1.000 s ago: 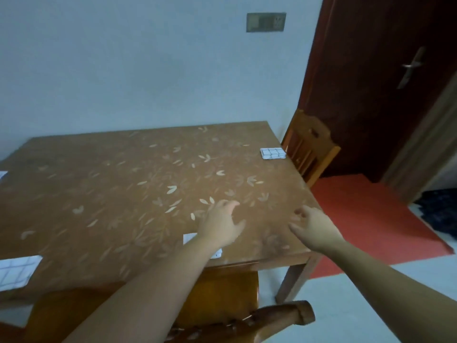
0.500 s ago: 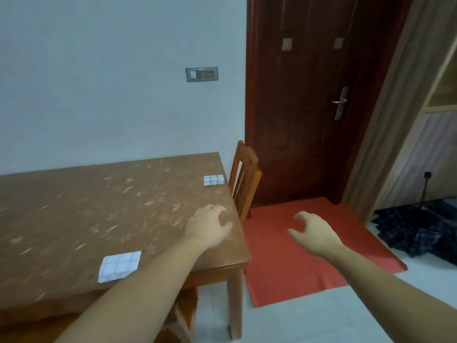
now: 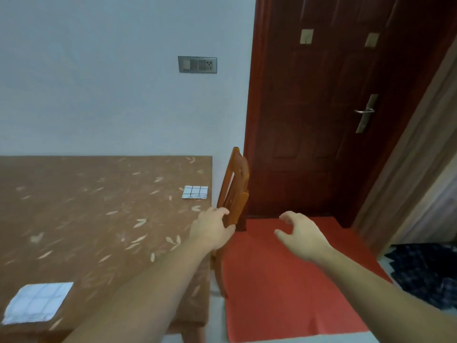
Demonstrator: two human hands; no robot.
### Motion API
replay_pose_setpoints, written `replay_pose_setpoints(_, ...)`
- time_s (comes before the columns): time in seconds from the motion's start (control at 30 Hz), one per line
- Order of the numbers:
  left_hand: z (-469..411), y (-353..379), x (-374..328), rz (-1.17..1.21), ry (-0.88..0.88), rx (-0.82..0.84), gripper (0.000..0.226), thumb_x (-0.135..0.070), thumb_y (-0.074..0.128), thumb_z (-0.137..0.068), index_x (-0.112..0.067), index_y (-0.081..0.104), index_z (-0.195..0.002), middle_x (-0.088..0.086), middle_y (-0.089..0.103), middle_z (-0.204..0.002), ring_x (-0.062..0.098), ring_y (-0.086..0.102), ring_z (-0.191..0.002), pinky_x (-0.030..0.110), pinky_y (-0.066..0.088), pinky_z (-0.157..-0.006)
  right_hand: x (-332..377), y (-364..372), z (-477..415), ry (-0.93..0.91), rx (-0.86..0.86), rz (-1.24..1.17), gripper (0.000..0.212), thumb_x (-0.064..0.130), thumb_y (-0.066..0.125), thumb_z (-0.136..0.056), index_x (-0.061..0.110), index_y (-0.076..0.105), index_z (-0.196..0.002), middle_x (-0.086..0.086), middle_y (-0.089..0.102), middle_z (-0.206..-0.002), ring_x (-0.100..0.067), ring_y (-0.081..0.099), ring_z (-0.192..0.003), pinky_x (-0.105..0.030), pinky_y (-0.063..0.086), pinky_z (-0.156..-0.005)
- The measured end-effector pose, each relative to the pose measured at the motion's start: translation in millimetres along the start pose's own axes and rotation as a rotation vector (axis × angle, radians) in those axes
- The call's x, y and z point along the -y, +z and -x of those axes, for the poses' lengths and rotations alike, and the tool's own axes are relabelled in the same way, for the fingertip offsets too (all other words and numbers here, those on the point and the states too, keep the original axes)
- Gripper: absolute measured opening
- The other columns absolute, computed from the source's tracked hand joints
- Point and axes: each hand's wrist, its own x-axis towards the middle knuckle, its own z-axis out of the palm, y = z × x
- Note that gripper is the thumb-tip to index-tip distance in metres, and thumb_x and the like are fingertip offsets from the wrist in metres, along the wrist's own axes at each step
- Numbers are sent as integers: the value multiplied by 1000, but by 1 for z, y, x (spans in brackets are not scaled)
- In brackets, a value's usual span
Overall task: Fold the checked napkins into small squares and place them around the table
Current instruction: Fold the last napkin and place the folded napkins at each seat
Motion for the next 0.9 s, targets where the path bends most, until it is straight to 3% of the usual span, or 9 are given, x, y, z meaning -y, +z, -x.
replay_pose_setpoints(0.17,-75,11,-23,20,-57,-31,43,-52,55,-85,-30,57,-122,-2,58,-124,23,52,-116,44,48,-95,-33,-22,-93,-42,25,8,45,36,62,-88,21,55,-130,-1,57,-125,-17,57,-114,-29,45,-92)
replay_pose_setpoints(0.3,-131,14,-35,33,-143,-78,49,-49,56,-85,-28,54,-130,-2,56,-126,22,53,-117,44,48,-95,-56,-32,-173,-112,54,13,43,37,62,-88,22,56,-128,0,58,-121,-17,59,-105,-26,45,-84)
replay_pose_setpoints(0.43,-174,13,-45,30,-261,-168,36,-44,57,-85,-20,57,-113,0,58,-114,23,53,-109,41,48,-89,-75,-37,-255,-227,113,7,41,36,61,-88,22,57,-127,2,58,-118,-15,55,-100,-28,46,-83)
replay_pose_setpoints(0.5,-186,10,-49,41,-357,-231,38,-44,57,-86,-21,58,-116,0,58,-117,25,52,-113,42,47,-93,-77,-40,-292,-293,166,-1,42,36,61,-88,20,58,-127,2,58,-116,-14,54,-100,-28,45,-83)
replay_pose_setpoints(0.67,-207,4,-52,29,-561,-270,53,-48,54,-87,-27,50,-135,-3,51,-137,22,48,-125,42,44,-100,-57,-39,-367,-458,273,-11,42,33,58,-90,18,57,-129,-2,59,-129,-19,56,-116,-30,45,-91)
replay_pose_setpoints(0.8,-224,2,-36,29,-685,-306,49,-43,53,-83,-29,53,-130,-9,49,-139,18,46,-126,40,46,-98,-21,-17,-406,-603,368,-17,40,32,59,-91,18,58,-128,-1,60,-130,-19,57,-116,-29,45,-88)
replay_pose_setpoints(0.9,-244,-2,-16,31,-775,-344,47,-41,53,-87,-29,53,-132,-7,47,-141,19,44,-129,40,44,-101,11,4,-436,-712,409,-21,35,32,60,-90,19,61,-122,-1,63,-119,-18,60,-106,-30,48,-86)
